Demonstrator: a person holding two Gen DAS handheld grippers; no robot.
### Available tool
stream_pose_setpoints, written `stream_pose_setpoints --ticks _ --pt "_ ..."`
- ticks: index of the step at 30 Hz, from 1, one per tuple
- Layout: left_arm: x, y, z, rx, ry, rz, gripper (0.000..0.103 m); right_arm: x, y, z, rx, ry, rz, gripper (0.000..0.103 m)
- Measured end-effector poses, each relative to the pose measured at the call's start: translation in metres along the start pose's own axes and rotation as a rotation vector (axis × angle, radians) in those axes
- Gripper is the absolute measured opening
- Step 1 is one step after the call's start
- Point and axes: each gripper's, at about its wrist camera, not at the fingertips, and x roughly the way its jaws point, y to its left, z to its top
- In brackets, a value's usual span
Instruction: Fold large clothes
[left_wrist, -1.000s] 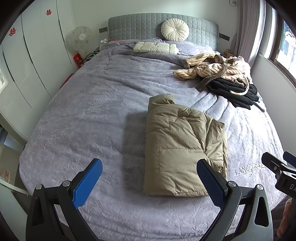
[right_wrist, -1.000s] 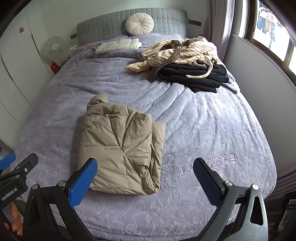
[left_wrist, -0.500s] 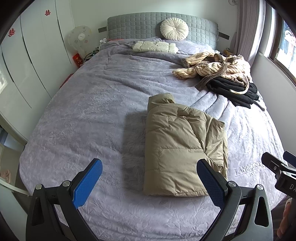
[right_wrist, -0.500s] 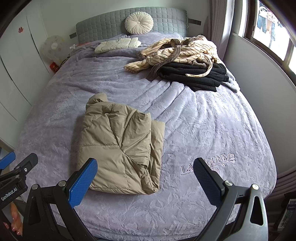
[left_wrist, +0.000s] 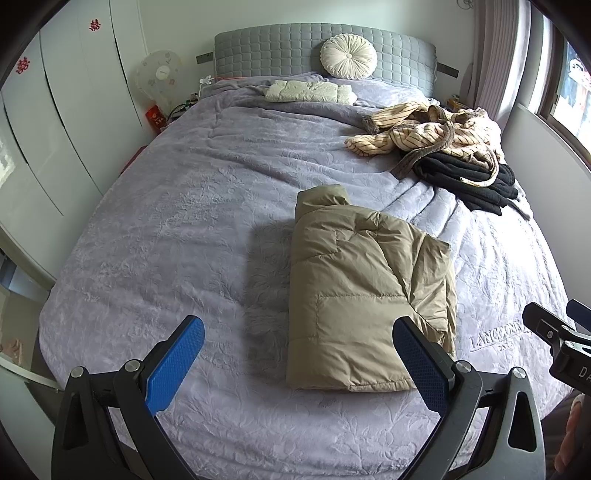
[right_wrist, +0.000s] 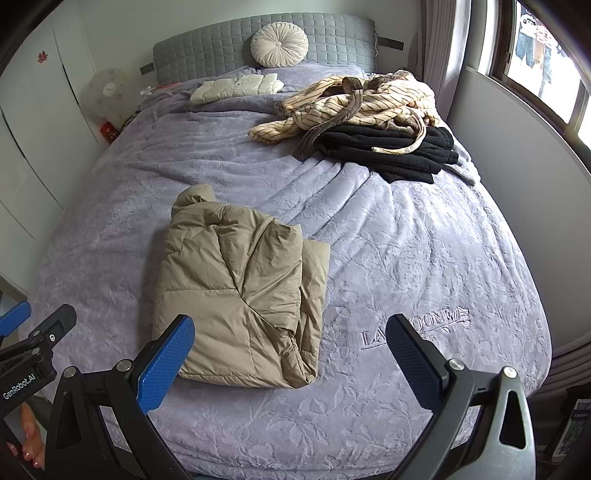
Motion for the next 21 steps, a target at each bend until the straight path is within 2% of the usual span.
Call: stream_pose_setpoints --ticks 21 --pt "-0.0002 -0.0013 0.0006 0.003 -0.001 0.001 0.102 -0.0003 0.0011 -0.0002 -0.005 0.002 0.000 0.103"
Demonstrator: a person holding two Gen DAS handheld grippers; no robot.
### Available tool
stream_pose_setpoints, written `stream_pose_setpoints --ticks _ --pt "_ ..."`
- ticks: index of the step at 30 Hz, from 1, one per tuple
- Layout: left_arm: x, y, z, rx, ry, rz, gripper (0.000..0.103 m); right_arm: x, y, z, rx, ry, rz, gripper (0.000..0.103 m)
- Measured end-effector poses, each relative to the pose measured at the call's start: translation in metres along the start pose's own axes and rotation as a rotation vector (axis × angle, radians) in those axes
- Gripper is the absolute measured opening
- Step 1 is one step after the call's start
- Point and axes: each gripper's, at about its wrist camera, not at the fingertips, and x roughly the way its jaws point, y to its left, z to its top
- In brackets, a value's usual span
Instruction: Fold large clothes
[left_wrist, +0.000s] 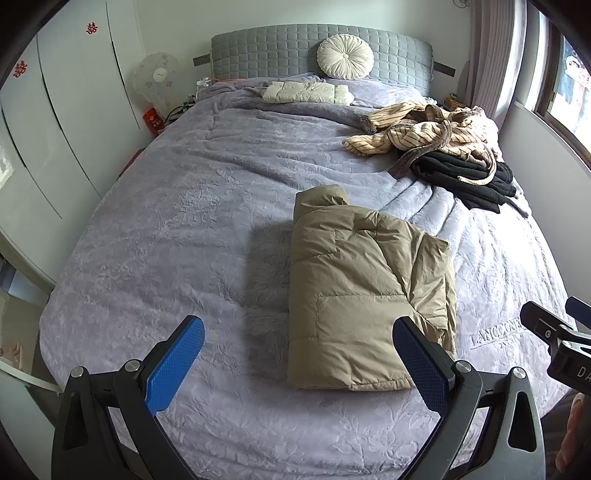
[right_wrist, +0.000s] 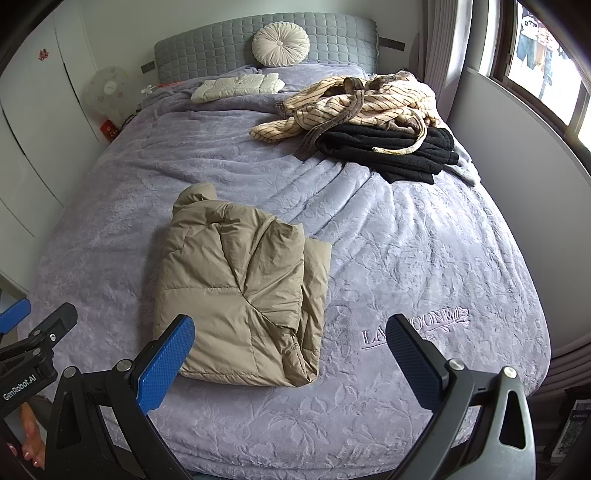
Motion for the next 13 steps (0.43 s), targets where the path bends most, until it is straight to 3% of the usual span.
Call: stream_pose_setpoints --ticks 13 --pt "0.0045 0.0033 0.0038 0.019 -0.011 -0.022 0.102 0.0006 0.0000 0.0007 -0.003 0.001 0.003 0.103"
